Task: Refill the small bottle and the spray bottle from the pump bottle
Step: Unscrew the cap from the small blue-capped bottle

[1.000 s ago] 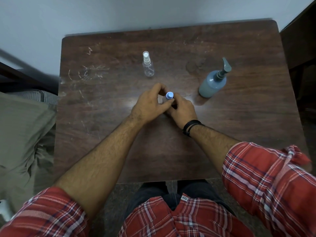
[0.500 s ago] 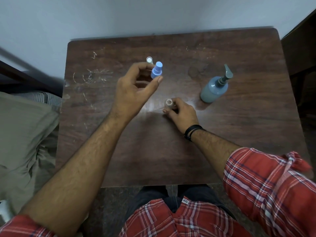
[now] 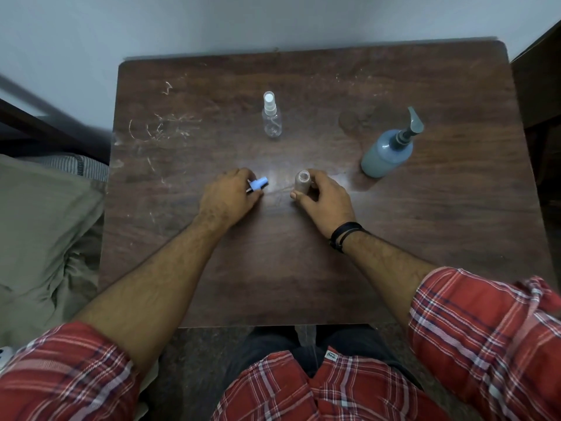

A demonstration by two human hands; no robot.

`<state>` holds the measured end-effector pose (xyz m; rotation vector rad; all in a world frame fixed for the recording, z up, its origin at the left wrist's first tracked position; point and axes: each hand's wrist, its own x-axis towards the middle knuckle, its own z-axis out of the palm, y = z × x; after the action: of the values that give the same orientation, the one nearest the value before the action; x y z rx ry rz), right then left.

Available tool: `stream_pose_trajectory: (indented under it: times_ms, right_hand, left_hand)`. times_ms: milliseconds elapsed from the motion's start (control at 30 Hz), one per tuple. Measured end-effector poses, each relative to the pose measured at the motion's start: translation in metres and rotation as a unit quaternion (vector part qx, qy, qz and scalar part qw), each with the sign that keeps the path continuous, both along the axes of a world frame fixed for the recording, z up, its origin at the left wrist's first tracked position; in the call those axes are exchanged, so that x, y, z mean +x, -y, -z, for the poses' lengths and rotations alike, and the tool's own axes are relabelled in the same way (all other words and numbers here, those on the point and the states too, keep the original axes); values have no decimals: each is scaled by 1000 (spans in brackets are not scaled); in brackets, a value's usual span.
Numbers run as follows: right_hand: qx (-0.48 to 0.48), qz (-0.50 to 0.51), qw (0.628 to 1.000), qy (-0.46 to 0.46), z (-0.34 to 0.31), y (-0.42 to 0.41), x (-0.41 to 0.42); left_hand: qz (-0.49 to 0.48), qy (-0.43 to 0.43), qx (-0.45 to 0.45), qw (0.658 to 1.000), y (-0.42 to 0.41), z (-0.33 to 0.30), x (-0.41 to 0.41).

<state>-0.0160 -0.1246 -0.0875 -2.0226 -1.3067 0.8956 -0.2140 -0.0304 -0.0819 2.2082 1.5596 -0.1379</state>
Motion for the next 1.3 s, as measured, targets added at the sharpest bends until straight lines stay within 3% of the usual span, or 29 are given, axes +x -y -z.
stream_pose_trajectory:
  times_ms: [567,1300]
  right_hand:
    - [-19,-16,1000,-8,0,13,8]
    - [-12,-29,999,-15,-6,13,9]
  left_hand:
    - [10,-10,-37,999,6,-7,2]
    - [17,-33,-14,999,22,-12,10]
